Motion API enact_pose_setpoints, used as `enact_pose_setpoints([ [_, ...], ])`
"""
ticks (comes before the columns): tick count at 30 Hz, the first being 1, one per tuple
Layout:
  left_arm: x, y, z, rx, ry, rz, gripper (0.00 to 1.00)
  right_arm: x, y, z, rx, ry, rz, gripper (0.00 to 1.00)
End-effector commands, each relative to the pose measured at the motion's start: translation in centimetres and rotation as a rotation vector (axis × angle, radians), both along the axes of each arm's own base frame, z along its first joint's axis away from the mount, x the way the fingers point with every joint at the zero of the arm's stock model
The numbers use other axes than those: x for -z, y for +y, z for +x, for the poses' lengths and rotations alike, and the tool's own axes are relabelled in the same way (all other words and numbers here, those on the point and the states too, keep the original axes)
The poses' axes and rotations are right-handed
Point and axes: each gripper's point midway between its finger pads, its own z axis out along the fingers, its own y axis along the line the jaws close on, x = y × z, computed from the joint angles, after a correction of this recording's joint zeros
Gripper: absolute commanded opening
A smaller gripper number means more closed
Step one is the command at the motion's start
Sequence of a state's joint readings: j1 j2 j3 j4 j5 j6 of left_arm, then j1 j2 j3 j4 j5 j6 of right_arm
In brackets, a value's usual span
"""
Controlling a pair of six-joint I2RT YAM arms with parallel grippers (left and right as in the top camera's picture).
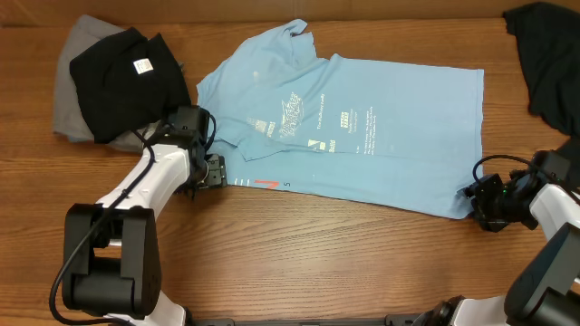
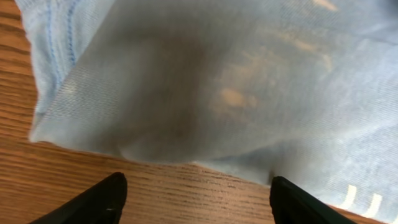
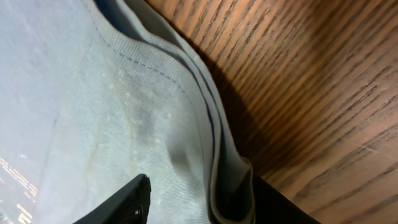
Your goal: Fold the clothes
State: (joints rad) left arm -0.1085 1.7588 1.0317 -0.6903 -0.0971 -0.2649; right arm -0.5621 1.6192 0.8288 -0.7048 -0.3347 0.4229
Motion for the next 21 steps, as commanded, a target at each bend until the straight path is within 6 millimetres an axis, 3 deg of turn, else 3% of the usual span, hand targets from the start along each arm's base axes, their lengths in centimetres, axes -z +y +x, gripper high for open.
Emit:
enact_pose_setpoints([
  [1, 1.4, 0.1, -0.6, -0.036, 0.039, -0.012, 0.7, 0.8, -0.3, -0.6, 0.034, 0.042, -0.013, 0.59],
  [5, 3.5, 0.0, -1.5, -0.035, 0.107, -0.012, 0.52, 1.1, 0.1, -0.5, 0.063, 0.031, 0.009, 0.56],
  [6, 4.0, 0.0, -1.8, -0.035, 0.126, -0.015, 0.41, 1.2, 0.4, -0.6, 0.057, 0.033, 0.014, 0.52],
  [9, 4.7, -0.2, -2.4, -0.035, 0.162, -0.025, 0.19, 1.4, 0.0, -0.7, 0.057, 0.046, -0.012, 0.34],
  [11, 4.7, -0.2, -2.6, -0.034, 0.172, -0.023, 0.06, 1.4, -0.4, -0.8, 0.068, 0.047, -0.019, 0.17],
  [13, 4.2, -0.1, -3.0, -0.033, 0.194, -0.02, 0.04, 1.3, -0.7, -1.4, 0.089, 0.069, -0.011, 0.04],
  [16, 3.3, -0.1, -4.0, -0.032, 0.244, -0.015, 0.04, 1.1, -2.3, -4.0, 0.215, 0.196, -0.049, 0.04],
  [21, 1.4, 0.2, -6.8, -0.034, 0.338, -0.007, 0.04, -0.8, -3.9, -7.0, 0.28, 0.283, -0.113, 0.04],
])
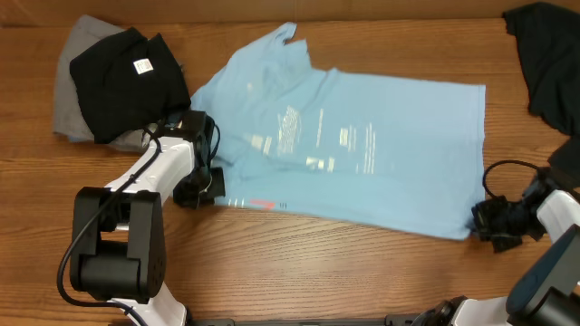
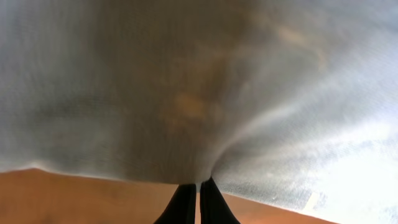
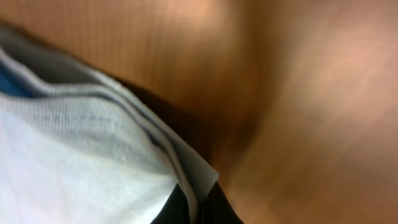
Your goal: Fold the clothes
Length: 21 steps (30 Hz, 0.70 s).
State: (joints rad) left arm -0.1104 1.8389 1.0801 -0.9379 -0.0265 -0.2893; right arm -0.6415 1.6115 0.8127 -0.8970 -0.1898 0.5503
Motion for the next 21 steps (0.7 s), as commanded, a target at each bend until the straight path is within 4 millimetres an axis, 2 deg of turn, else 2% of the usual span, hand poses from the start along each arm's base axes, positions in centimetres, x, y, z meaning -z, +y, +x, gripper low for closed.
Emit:
enact_pose_setpoints([
  [1, -0.4, 0.9, -2.2, -0.007, 0.074, 0.036, 0.04, -2.2, -3.3, -1.1, 0.063, 0.033, -0.154, 0.04],
  [3, -1.4, 1.0, -3.3, -0.013, 0.105, 0.041, 0.04, -3.1, -3.8, -2.1, 0.078, 0.054, -0.191, 0.04],
  [4, -1.8, 1.0, -3.7, -0.017, 0.113, 0.042, 0.04, -3.4, -4.1, -2.4, 0.084, 0.054, -0.205, 0.08],
  [5, -2.1, 1.1, -3.9, -0.02, 0.117, 0.043, 0.11, -3.7, -4.2, -2.4, 0.082, 0.045, -0.209, 0.17],
  [6, -2.3, 1.0, -4.1, -0.023, 0.118, 0.042, 0.25, -3.9, -4.1, -2.4, 0.083, 0.04, -0.208, 0.3],
  [8, -2.7, 1.0, -4.3, -0.022, 0.118, 0.041, 0.37, -4.2, -4.1, -2.3, 0.084, 0.031, -0.212, 0.44],
  [11, -3.5, 1.1, -4.6, -0.017, 0.13, 0.041, 0.38, -5.0, -4.1, -1.2, 0.062, -0.023, -0.204, 0.47],
  [14, -5.5, 1.0, -4.1, -0.004, 0.11, 0.036, 0.38, -6.6, -4.4, 0.7, 0.034, -0.102, -0.193, 0.47],
  [17, -8.6, 0.4, -1.9, 0.013, 0.022, 0.003, 0.4, -9.3, -4.0, 4.1, -0.067, -0.275, -0.151, 0.47],
  [20, -12.7, -2.1, 2.4, 0.103, -0.153, -0.125, 0.52, -13.0, -3.3, 7.6, -0.179, -0.467, -0.12, 0.47],
  [21, -14.6, -3.7, 4.5, 0.187, -0.245, -0.201, 0.57, -14.5, -3.0, 8.9, -0.216, -0.536, -0.118, 0.47],
])
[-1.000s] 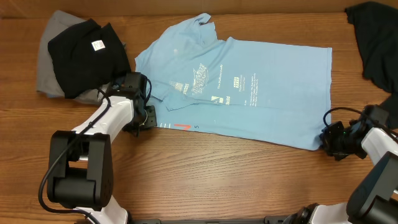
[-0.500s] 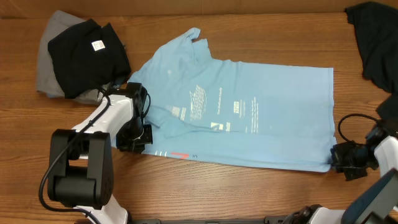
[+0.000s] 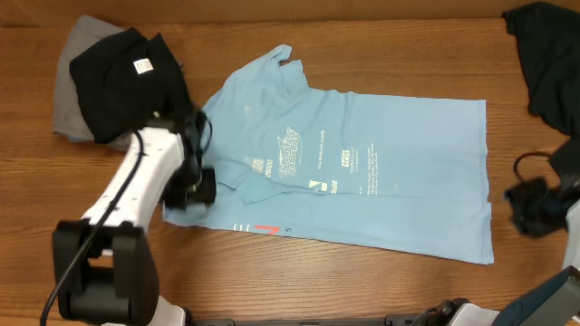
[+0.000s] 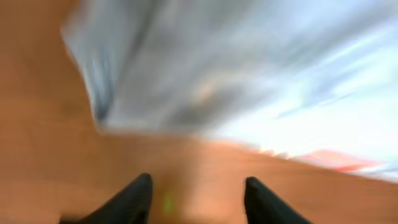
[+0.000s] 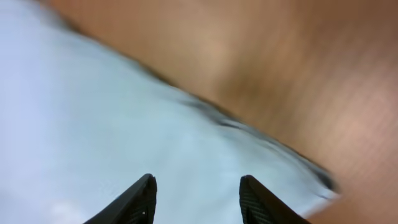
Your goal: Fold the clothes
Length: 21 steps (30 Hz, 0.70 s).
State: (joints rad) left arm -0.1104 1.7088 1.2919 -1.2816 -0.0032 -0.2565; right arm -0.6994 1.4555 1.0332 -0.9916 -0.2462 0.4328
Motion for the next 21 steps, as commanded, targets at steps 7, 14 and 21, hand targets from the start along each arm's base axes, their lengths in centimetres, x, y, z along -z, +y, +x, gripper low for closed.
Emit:
enact_pose_setpoints([
  [7, -13.6, -6.4, 15.2, 0.384, -0.699, -0.221, 0.52, -10.2, 1.5, 9.9, -0.306, -0.489, -0.095, 0.52],
  [14, -9.9, -8.1, 23.0, 0.396, -0.719, -0.226, 0.54, -7.0, 3.9, 15.6, -0.428, -0.489, -0.169, 0.52],
  [21, -4.8, -10.6, 29.8, 0.415, -0.78, -0.232, 0.64, -1.9, 6.8, 18.9, -0.517, -0.457, -0.124, 0.52],
])
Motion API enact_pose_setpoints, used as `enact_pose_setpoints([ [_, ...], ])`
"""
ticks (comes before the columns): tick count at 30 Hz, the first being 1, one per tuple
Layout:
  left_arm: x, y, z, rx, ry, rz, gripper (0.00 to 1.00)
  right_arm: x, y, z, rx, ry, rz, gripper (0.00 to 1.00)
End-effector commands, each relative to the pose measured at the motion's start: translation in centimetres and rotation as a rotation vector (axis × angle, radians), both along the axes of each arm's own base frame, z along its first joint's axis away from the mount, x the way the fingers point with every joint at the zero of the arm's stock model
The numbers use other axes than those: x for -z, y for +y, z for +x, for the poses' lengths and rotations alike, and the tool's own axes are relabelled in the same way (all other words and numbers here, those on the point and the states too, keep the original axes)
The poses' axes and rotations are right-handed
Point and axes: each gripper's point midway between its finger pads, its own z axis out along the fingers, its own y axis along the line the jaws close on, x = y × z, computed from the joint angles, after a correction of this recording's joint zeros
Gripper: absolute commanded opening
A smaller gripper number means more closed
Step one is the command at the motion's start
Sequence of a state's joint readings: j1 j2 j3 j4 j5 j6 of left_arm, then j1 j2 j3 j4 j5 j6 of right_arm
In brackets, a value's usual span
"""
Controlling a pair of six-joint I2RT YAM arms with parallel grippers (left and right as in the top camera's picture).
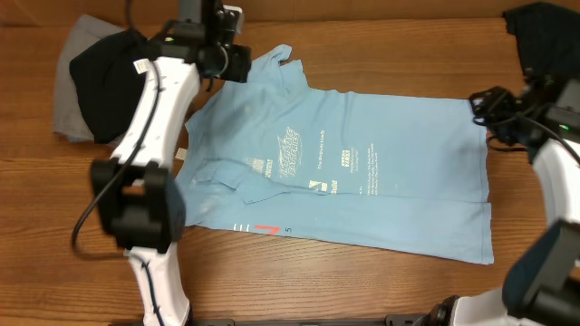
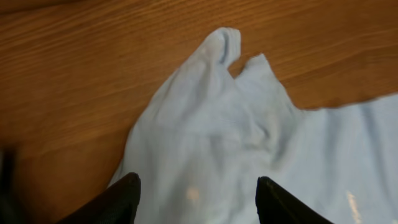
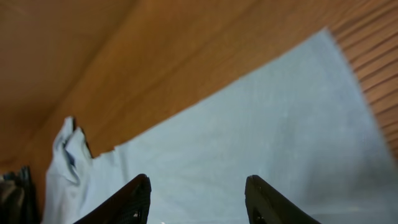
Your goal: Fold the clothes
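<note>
A light blue T-shirt (image 1: 362, 172) with white print lies spread flat across the table, its collar end at the far left and its hem at the right. My left gripper (image 1: 234, 62) hovers open above the shirt's far left corner (image 2: 217, 118). Over the shirt's far right corner (image 3: 298, 118), my right gripper (image 1: 489, 113) also stands open. Neither gripper holds anything.
A black garment (image 1: 127, 77) lies on a grey one (image 1: 68, 100) at the far left of the wooden table (image 1: 299, 281). Another dark garment (image 1: 548, 54) lies at the far right corner.
Both arms moved from the shirt's near edge to its far edge: the left now above the far left corner, the right above the far right corner. The shirt lies unchanged.
Both grippers stood open at the shirt's near corners, which was rumpled. Then each was shut on its corner and the shirt was drawn toward the near edge. Then both were open and the shirt lay flatter. Now both hover over its far corners.
</note>
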State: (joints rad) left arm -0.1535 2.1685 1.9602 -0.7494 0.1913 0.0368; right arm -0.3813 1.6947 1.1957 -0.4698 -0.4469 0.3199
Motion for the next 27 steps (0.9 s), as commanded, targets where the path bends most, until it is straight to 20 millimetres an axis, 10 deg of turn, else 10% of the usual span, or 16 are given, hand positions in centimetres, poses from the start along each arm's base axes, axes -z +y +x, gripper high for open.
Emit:
enact_pose_setpoints([
  [1, 1.6, -2.1, 2.9, 0.032, -0.051, -0.013, 0.67, 2.2, 1.1, 0.5, -0.027, 0.054, 0.0, 0.52],
  [17, 13.8, -4.0, 8.2, 0.012, -0.117, -0.016, 0.5, 5.2, 3.3, -4.9, -0.064, 0.31, 0.083, 0.48],
  [23, 14.5, -4.1, 7.5, -0.024, -0.065, -0.049, 0.04, 5.2, 3.1, -4.7, -0.079, 0.297, 0.065, 0.47],
  [27, 12.8, -4.3, 6.5, -0.041, -0.022, -0.086, 0.04, 4.2, 2.2, -2.4, -0.072, 0.189, 0.018, 0.42],
])
